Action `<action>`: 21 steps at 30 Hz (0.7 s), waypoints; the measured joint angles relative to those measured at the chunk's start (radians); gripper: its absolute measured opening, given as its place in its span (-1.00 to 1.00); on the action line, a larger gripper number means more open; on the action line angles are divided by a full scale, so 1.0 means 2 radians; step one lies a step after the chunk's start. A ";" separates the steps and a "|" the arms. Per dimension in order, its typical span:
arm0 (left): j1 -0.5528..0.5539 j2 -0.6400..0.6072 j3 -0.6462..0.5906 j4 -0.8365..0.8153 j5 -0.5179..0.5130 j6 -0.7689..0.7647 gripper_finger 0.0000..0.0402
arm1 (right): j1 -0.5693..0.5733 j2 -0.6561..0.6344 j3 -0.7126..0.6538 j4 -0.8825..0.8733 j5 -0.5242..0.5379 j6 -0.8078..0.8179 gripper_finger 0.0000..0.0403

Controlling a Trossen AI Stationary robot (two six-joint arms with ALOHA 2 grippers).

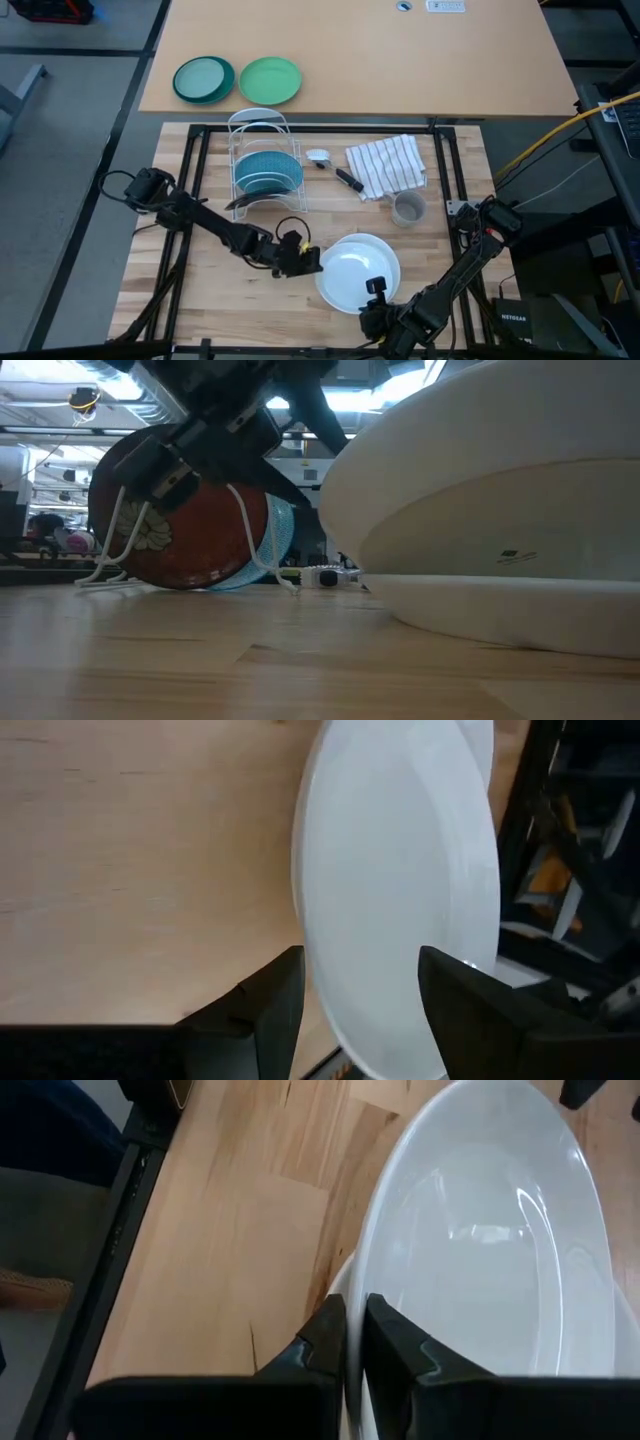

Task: Sort dishes
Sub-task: Put the white plate in the dish rack

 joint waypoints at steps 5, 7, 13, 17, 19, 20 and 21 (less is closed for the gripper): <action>0.002 0.028 0.000 0.013 0.021 -0.035 -0.08 | 0.000 0.000 0.000 -0.001 0.001 -0.011 -0.86; 0.002 0.044 0.000 0.034 0.025 -0.048 -0.08 | 0.000 0.000 0.000 -0.002 0.004 -0.014 -0.87; 0.013 0.072 0.000 0.110 0.028 -0.029 -0.08 | 0.000 0.000 0.000 -0.005 0.004 -0.016 -0.87; 0.019 0.081 0.000 0.117 0.027 -0.027 -0.08 | 0.000 0.001 0.000 -0.005 0.009 -0.017 -0.87; 0.021 0.083 0.000 0.119 0.027 -0.026 -0.09 | 0.000 0.001 0.000 -0.004 0.011 -0.017 -0.87; 0.021 0.083 0.000 0.118 0.027 -0.024 -0.10 | 0.000 0.001 0.000 -0.003 0.012 -0.017 -0.87; 0.021 0.083 0.000 0.118 0.027 -0.020 -0.12 | 0.000 0.001 0.000 -0.003 0.013 -0.017 -0.87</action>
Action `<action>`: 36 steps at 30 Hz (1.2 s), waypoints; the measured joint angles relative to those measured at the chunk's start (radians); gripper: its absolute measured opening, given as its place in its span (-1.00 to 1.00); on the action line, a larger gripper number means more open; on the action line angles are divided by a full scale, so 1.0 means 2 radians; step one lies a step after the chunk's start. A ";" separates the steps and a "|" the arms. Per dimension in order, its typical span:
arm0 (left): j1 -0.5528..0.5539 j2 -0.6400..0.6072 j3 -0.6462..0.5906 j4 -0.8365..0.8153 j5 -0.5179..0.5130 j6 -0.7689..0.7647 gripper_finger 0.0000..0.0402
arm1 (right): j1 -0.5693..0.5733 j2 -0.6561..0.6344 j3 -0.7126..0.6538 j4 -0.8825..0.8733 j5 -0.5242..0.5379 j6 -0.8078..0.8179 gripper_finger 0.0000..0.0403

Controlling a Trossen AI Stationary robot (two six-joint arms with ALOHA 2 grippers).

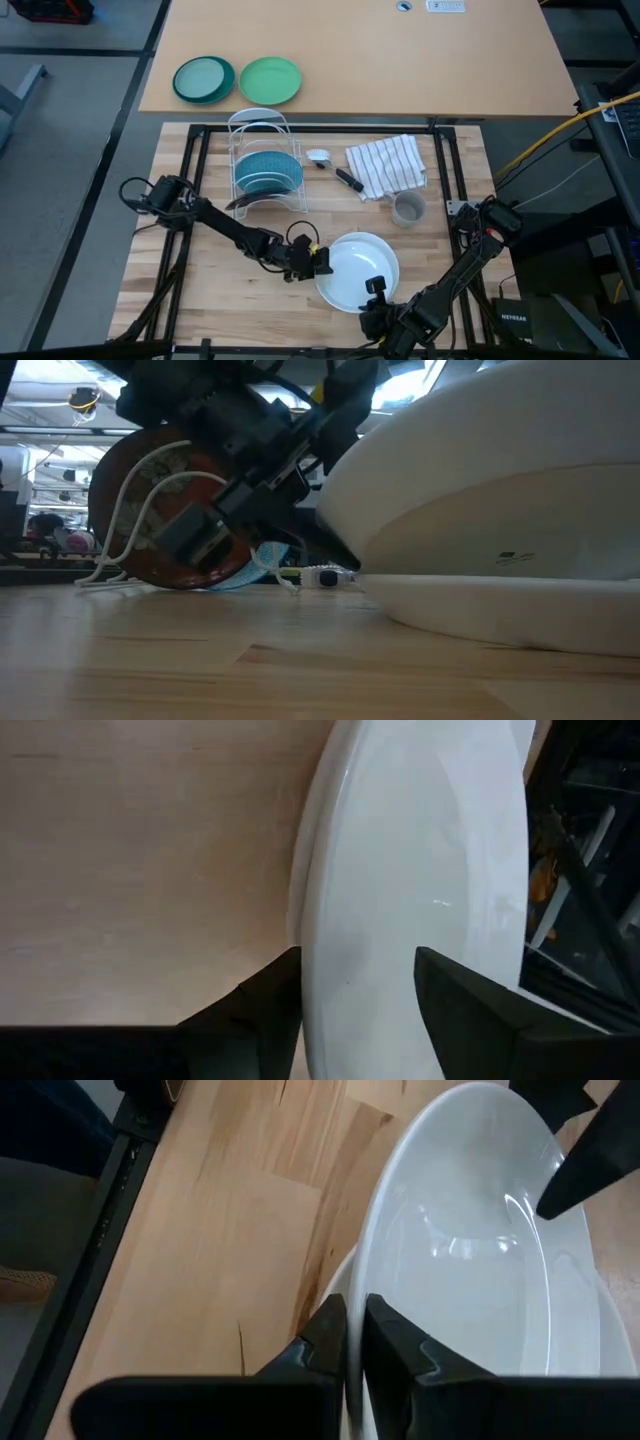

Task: Sort dishes
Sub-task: Put the white plate in the dish rack

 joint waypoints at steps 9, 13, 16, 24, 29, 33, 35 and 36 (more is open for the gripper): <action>-0.001 0.000 -0.001 -0.009 0.012 0.051 -0.78 | 0.000 0.000 0.000 0.000 -0.001 0.000 -0.86; 0.000 0.000 -0.001 -0.004 0.010 0.062 -0.94 | 0.000 0.000 0.000 0.003 -0.007 0.001 -0.79; 0.000 0.000 -0.001 0.000 0.009 0.083 -0.92 | -0.001 0.000 0.000 0.004 -0.025 0.000 -0.73; 0.000 -0.002 0.000 0.004 0.006 0.124 -0.98 | -0.001 -0.003 0.000 0.007 -0.069 -0.001 -0.67; 0.000 -0.003 0.002 0.015 0.008 0.144 -0.98 | -0.001 -0.025 0.000 0.004 -0.083 -0.001 -0.67; 0.000 -0.005 0.002 0.018 0.008 0.164 -0.99 | -0.001 -0.048 0.000 0.002 -0.110 -0.013 -0.67; 0.000 -0.004 0.000 0.008 0.013 0.190 -0.99 | 0.001 -0.060 0.000 0.001 -0.111 -0.014 -0.67; -0.001 -0.002 -0.001 0.003 0.012 0.197 -0.99 | 0.002 -0.064 0.000 0.002 -0.114 -0.014 -0.67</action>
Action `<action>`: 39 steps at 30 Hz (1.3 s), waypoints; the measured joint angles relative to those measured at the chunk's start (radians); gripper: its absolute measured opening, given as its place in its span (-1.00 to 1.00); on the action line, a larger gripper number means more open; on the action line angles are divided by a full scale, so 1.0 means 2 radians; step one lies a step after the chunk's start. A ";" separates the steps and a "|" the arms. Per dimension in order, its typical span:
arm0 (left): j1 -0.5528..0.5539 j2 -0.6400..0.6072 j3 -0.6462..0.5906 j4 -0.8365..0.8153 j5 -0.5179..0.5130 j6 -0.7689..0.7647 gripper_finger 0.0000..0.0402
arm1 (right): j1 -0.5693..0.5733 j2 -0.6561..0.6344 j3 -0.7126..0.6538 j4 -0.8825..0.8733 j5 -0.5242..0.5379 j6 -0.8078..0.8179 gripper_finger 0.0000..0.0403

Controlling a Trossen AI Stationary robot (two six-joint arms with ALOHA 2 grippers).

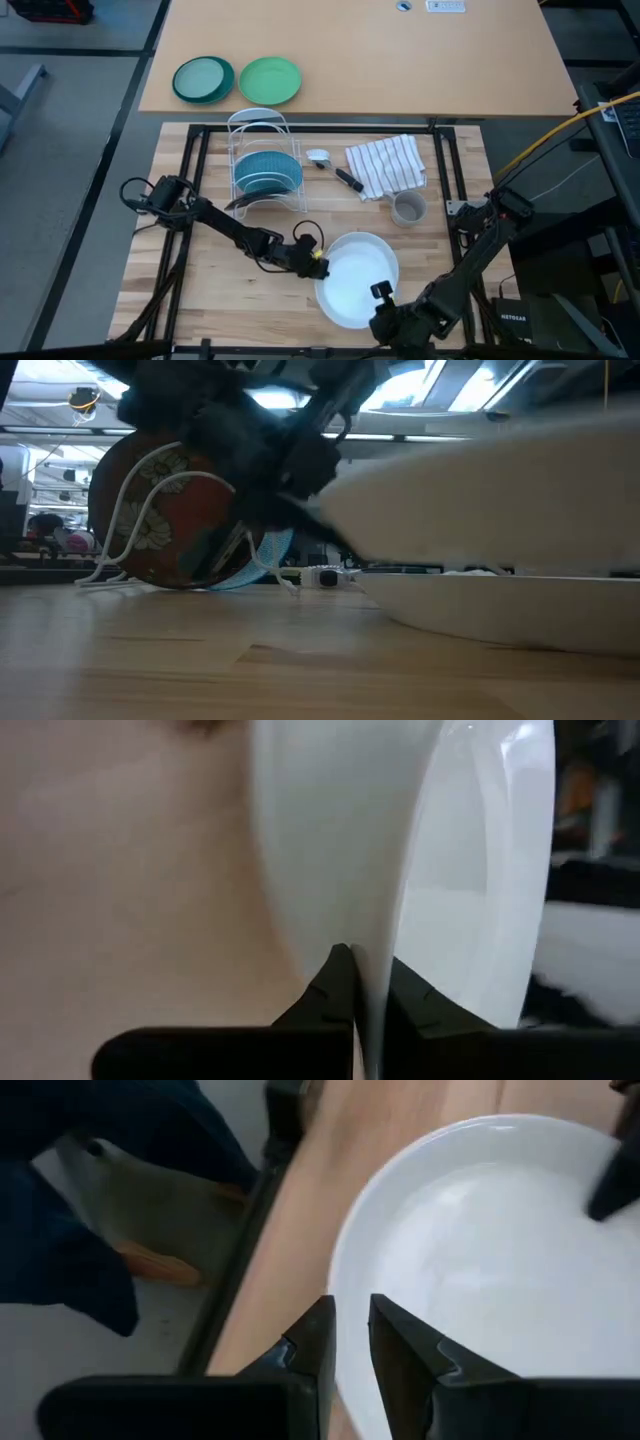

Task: Sort dishes
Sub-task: Put the white plate in the dish rack

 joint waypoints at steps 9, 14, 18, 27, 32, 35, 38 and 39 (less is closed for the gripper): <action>0.001 0.000 0.001 0.045 -0.010 0.033 -1.00 | -0.001 -0.005 0.000 -0.010 -0.019 -0.002 -0.67; 0.004 -0.029 0.000 0.063 -0.007 0.091 -1.00 | -0.001 -0.035 0.000 -0.034 -0.016 -0.011 -0.67; 0.005 -0.063 0.000 0.054 -0.016 0.159 -1.00 | -0.001 -0.081 0.000 -0.046 0.023 -0.018 -0.67; 0.010 -0.186 0.001 -0.078 -0.096 0.289 -1.00 | -0.001 -0.201 0.000 -0.019 0.142 -0.122 -0.67; 0.024 -0.267 0.001 -0.143 -0.155 0.363 -1.00 | -0.001 -0.254 0.000 0.006 0.205 -0.192 -0.67; 0.039 -0.312 0.001 -0.166 -0.193 0.411 -1.00 | -0.002 -0.277 0.000 0.012 0.240 -0.224 -0.67; 0.062 -0.356 0.001 -0.172 -0.214 0.473 -1.00 | -0.002 -0.292 0.000 0.010 0.273 -0.247 -0.67; 0.070 -0.372 0.001 -0.172 -0.223 0.492 -1.00 | -0.002 -0.295 0.000 0.011 0.284 -0.252 -0.67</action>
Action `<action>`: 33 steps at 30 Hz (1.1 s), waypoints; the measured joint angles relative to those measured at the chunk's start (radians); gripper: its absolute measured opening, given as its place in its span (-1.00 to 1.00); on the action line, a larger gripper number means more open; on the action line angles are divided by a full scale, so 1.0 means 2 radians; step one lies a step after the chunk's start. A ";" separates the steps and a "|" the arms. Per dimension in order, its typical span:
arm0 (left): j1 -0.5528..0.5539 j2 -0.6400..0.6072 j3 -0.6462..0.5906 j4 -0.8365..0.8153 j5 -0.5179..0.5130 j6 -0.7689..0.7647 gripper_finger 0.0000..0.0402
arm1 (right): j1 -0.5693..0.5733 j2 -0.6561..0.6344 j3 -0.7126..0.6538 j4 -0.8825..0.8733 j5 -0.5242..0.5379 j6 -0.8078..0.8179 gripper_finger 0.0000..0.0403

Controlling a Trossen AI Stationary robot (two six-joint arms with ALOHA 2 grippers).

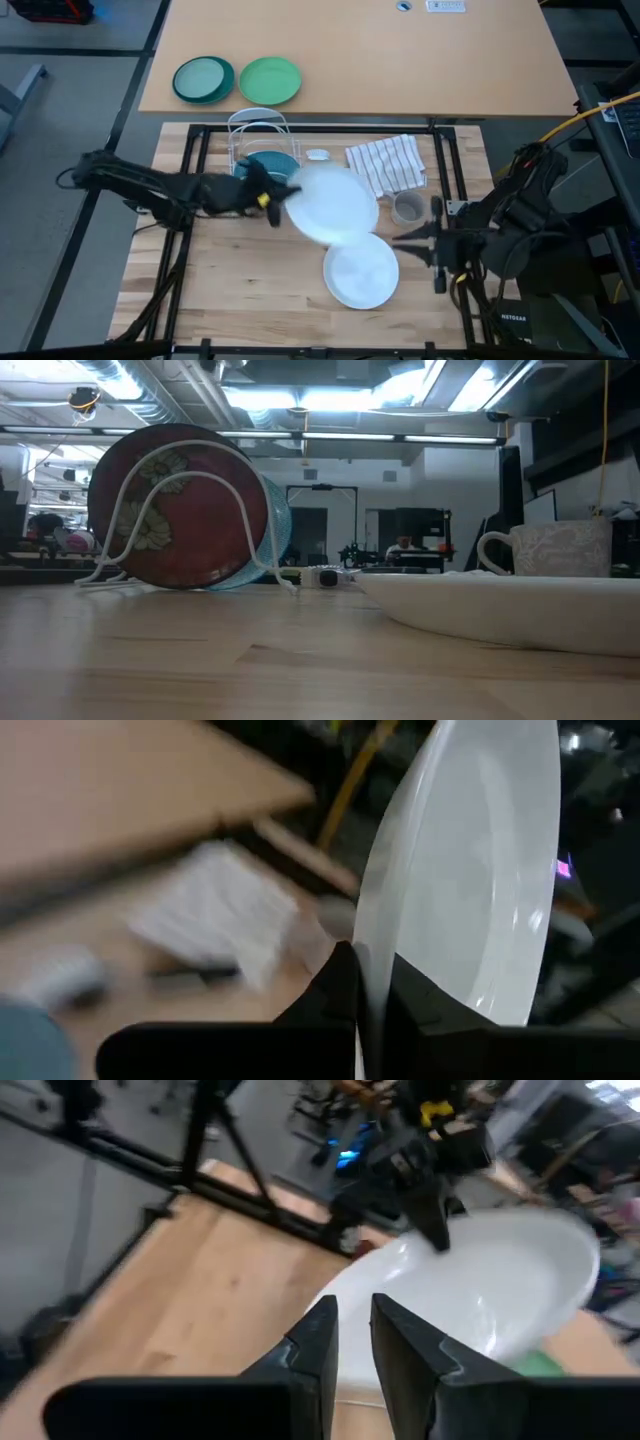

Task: Sort dishes
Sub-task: Put the white plate in the dish rack

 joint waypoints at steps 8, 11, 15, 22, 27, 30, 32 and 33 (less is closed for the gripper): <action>0.090 -0.098 0.000 -0.001 -0.066 0.194 -1.00 | 0.000 -0.005 0.000 -0.004 0.071 -0.038 -0.67; 0.130 -0.122 0.000 0.004 -0.084 0.267 -1.00 | 0.000 -0.005 0.000 -0.012 0.091 -0.047 -0.67; 0.188 -0.132 0.000 0.006 -0.089 0.347 -1.00 | 0.000 -0.005 0.000 -0.034 0.117 -0.048 -0.67; 0.278 -0.121 0.000 0.034 -0.085 0.482 -1.00 | 0.000 -0.005 0.000 -0.071 0.143 -0.048 -0.67; 0.328 -0.102 0.000 0.023 -0.083 0.531 -1.00 | 0.000 -0.005 0.000 -0.084 0.145 -0.047 -0.67; 0.345 -0.095 0.000 0.020 -0.074 0.542 -1.00 | 0.000 -0.005 0.000 -0.085 0.148 -0.047 -0.67; 0.352 -0.090 0.000 0.009 -0.064 0.547 -1.00 | 0.000 -0.005 0.000 -0.087 0.150 -0.047 -0.67; 0.354 -0.088 0.000 0.002 -0.060 0.548 -1.00 | 0.000 -0.005 0.000 -0.089 0.150 -0.047 -0.67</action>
